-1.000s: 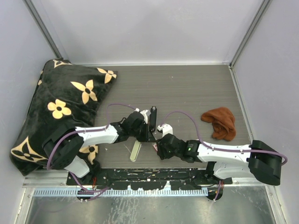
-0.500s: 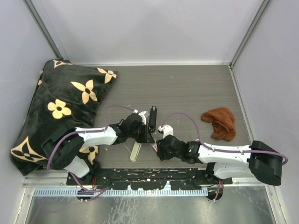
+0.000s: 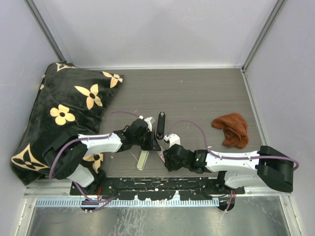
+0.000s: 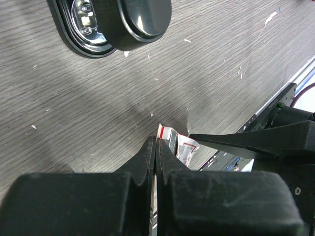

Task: Load the staples into the stapler
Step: Open the staple box at the center of the board.

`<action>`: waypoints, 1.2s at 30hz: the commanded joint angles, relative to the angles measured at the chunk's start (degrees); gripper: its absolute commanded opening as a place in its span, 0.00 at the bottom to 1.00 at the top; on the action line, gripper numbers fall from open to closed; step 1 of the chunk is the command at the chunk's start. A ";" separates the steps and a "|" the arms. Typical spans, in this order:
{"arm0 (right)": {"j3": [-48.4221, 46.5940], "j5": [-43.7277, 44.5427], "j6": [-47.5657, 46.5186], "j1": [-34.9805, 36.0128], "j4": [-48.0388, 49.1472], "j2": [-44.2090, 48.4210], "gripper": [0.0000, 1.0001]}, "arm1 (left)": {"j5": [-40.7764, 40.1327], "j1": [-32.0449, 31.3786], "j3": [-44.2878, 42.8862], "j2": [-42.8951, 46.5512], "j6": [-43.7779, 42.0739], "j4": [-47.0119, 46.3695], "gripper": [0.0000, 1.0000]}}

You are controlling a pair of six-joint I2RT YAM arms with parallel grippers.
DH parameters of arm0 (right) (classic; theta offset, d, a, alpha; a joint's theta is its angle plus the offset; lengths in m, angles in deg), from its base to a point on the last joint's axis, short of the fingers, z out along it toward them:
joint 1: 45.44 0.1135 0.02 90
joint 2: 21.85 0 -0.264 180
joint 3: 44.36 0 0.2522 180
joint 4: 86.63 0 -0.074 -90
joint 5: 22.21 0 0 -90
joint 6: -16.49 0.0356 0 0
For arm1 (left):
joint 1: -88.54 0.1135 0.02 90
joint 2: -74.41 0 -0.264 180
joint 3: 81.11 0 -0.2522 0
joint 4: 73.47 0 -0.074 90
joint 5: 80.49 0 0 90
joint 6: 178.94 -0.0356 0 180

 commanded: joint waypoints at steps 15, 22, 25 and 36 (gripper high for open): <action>-1.44 -1.21 2.35 1.90 -3.71 0.48 0.41 | -2.11 2.16 0.58 1.81 -2.02 -4.90 0.00; -1.75 -1.98 3.67 1.86 -4.37 0.90 0.41 | -1.23 2.73 0.44 0.86 -2.79 -6.37 0.00; -1.64 -2.06 3.56 1.94 -4.52 0.47 0.42 | -0.59 3.13 0.27 0.35 -3.11 -6.65 0.00; -2.31 -2.35 5.41 1.85 -6.90 -1.38 0.42 | 0.82 4.62 0.62 -1.31 -3.93 -8.48 0.00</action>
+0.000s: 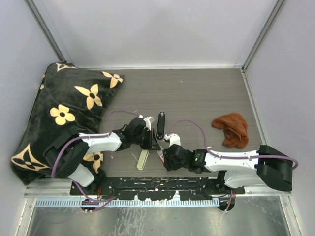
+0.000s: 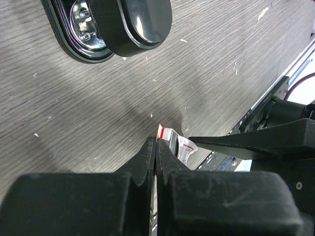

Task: Load the staples into the stapler
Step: Open the staple box at the center of the board.

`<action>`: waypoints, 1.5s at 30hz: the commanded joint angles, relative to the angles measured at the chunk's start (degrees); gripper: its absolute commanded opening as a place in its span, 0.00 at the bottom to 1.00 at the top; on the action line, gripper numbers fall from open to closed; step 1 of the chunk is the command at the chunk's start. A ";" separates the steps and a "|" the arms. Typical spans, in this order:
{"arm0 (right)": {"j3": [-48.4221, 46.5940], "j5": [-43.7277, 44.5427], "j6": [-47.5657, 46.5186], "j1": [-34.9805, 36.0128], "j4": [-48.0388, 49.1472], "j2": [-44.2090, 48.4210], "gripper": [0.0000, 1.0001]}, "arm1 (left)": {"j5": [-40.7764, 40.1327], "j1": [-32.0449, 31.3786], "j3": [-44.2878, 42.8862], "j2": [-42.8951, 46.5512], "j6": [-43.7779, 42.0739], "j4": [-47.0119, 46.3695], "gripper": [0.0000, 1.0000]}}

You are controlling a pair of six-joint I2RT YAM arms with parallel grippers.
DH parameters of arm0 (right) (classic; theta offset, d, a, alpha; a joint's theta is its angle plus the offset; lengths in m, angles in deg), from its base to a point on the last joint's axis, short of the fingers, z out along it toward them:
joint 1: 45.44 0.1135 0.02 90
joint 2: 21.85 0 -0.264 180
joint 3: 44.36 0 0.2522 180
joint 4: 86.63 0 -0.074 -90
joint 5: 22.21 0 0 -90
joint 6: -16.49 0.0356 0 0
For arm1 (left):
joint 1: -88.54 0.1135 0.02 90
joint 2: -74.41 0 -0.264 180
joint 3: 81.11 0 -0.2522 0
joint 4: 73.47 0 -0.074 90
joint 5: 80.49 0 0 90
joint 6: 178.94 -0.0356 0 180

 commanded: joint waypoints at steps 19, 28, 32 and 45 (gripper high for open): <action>-1.41 2.83 5.48 0.79 -9.07 7.61 0.75 | -0.73 2.30 1.83 -4.81 -2.24 -10.12 0.00; 0.33 9.52 24.74 0.75 -10.98 12.75 0.55 | -0.97 2.32 1.65 -4.91 -2.41 -9.90 0.00; 3.80 10.78 30.56 0.79 -6.82 16.46 0.51 | -0.91 2.33 1.76 -4.67 -2.43 -9.77 0.00; 11.42 11.92 39.63 0.79 3.51 17.45 0.41 | -1.97 2.22 2.18 -3.48 -1.82 -9.50 0.00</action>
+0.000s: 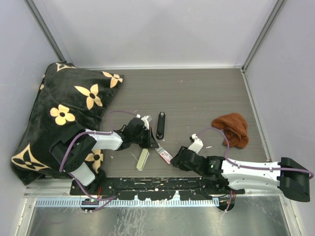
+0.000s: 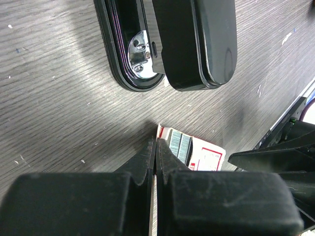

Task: Load the staples into the stapler
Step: Open the staple box at the center of the board.

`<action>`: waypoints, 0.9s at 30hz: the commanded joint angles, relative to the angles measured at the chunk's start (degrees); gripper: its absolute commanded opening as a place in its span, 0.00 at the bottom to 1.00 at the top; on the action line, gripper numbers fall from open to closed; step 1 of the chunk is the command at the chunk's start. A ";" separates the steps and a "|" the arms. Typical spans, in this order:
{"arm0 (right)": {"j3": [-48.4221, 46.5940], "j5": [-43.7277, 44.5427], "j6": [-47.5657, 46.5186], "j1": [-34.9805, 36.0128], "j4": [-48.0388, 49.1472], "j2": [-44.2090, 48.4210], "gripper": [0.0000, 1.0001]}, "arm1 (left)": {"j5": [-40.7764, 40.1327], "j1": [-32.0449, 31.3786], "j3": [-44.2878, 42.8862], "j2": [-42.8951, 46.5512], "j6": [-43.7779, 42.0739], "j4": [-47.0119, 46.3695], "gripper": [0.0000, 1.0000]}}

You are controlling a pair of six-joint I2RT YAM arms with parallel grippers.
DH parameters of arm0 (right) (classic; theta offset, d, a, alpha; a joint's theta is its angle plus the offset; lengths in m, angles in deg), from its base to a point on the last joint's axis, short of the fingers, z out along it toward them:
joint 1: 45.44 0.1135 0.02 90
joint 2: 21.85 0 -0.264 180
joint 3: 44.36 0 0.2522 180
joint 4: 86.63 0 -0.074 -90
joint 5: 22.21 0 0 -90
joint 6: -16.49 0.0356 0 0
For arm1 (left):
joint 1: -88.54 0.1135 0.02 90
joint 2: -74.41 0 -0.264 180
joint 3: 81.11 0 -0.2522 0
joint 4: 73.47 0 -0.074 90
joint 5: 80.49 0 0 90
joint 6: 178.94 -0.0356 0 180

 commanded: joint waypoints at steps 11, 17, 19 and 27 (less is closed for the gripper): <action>2.57 3.63 6.39 0.31 10.72 -2.47 0.33 | -0.97 -0.04 0.33 1.96 -0.51 -2.09 0.00; 2.76 3.76 6.90 0.31 11.28 -3.58 0.31 | -0.92 -0.13 0.26 2.10 -0.55 -2.10 0.00; 2.74 3.85 6.91 0.31 11.47 -3.91 0.30 | -0.80 -0.15 0.24 1.97 -0.55 -2.11 0.00; 2.60 3.67 7.23 0.31 11.83 -5.13 0.28 | -1.29 -0.21 0.33 2.05 -0.37 -2.11 0.00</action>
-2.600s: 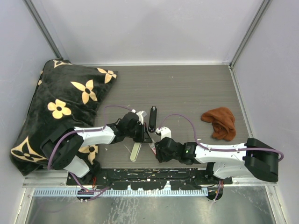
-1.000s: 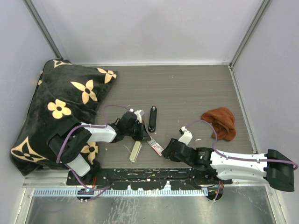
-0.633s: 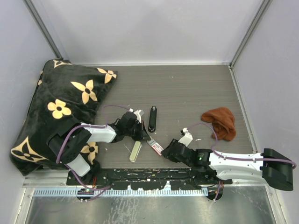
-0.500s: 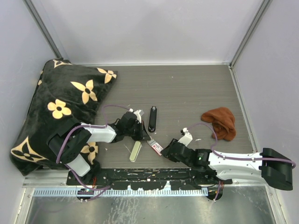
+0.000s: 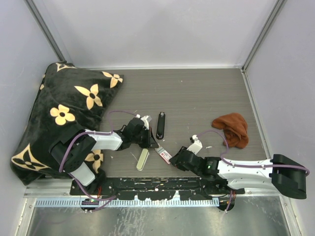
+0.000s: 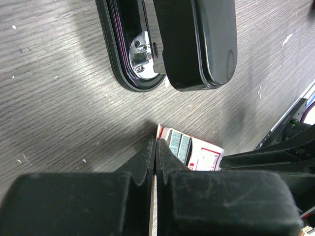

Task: Load the staples into the stapler
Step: Open the staple box at the center of the board.

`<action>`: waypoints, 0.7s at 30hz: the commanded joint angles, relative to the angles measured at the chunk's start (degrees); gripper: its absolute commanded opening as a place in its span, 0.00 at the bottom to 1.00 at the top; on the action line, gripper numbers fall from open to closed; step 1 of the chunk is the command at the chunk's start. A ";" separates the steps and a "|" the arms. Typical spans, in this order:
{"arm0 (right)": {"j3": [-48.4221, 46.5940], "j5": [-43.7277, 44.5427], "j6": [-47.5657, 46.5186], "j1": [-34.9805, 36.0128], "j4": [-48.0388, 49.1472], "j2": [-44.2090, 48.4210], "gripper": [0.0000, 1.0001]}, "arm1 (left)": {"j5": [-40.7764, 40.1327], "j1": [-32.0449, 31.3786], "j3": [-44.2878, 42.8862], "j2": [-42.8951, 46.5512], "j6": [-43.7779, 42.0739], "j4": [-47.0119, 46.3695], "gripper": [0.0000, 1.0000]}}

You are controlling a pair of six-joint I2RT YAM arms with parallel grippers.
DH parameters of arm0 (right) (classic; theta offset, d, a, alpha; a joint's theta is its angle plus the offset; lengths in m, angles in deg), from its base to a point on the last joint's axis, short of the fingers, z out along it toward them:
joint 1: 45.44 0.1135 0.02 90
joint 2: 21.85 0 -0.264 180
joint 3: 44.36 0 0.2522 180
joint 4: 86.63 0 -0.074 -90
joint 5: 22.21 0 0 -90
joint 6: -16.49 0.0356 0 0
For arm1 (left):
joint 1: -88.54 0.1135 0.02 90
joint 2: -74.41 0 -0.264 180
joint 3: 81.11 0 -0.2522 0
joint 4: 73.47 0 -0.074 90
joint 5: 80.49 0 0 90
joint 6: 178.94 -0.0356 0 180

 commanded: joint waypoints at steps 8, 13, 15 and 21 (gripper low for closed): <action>0.30 3.00 2.69 0.31 2.72 -1.70 0.33 | -1.22 -0.15 0.80 2.22 0.58 -3.01 0.00; 0.12 4.31 2.72 0.31 3.64 -1.98 0.32 | -0.78 -0.19 1.15 1.94 0.84 -3.56 0.00; -0.07 5.00 2.61 0.31 3.85 -2.03 0.31 | -0.70 -0.14 1.41 1.96 1.09 -4.08 0.00; 0.22 5.80 2.94 0.31 6.00 -3.11 0.27 | -0.44 -0.21 1.97 2.23 1.28 -4.44 0.00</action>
